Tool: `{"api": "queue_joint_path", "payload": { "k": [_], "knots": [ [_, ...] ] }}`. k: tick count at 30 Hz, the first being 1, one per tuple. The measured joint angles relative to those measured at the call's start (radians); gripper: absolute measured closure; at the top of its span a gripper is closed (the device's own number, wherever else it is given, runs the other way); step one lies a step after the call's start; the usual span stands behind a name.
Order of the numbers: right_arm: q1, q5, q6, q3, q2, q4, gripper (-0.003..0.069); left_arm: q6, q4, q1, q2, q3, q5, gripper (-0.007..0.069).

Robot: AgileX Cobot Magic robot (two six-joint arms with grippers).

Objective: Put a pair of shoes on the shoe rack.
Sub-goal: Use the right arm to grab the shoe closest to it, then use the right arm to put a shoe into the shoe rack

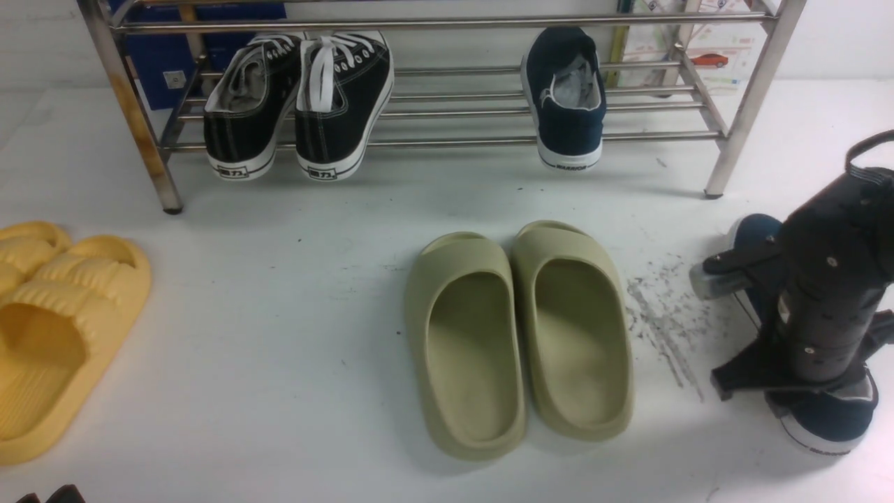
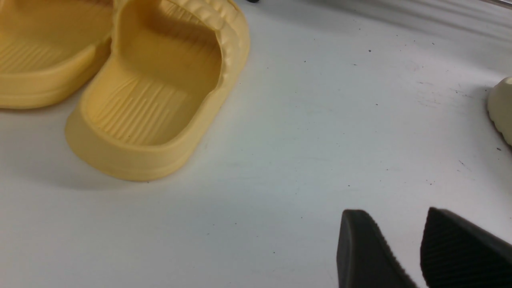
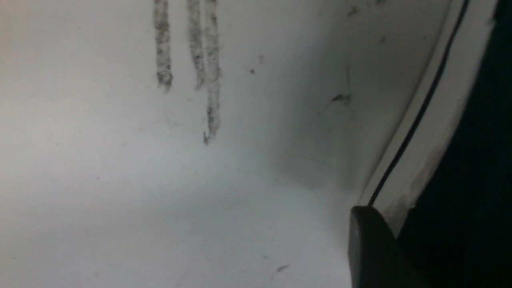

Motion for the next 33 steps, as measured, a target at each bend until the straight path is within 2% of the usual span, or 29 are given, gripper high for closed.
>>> {"api": "queue_joint_path", "payload": {
  "k": [2, 4, 11, 16, 21, 33],
  "knots": [
    [0.000, -0.003, 0.000, -0.002, -0.009, 0.012, 0.0547, 0.000, 0.000, 0.000, 0.000, 0.000, 0.000, 0.0387],
    [0.000, 0.014, -0.001, -0.008, -0.036, 0.029, 0.0624, 0.000, 0.000, 0.000, 0.000, 0.000, 0.000, 0.0387],
    [0.000, 0.136, -0.056, -0.131, -0.216, 0.048, 0.0622, 0.000, 0.000, 0.000, 0.000, 0.000, 0.000, 0.0387],
    [0.000, 0.190, -0.105, -0.262, -0.239, 0.100, 0.0622, 0.000, 0.000, 0.000, 0.000, 0.000, 0.000, 0.0387],
    [0.000, 0.198, -0.143, -0.392, -0.155, 0.165, 0.0622, 0.000, 0.000, 0.000, 0.000, 0.000, 0.000, 0.0387],
    [0.000, 0.200, -0.146, -0.675, 0.120, 0.152, 0.0622, 0.000, 0.000, 0.000, 0.000, 0.000, 0.000, 0.0387]
  ]
}}
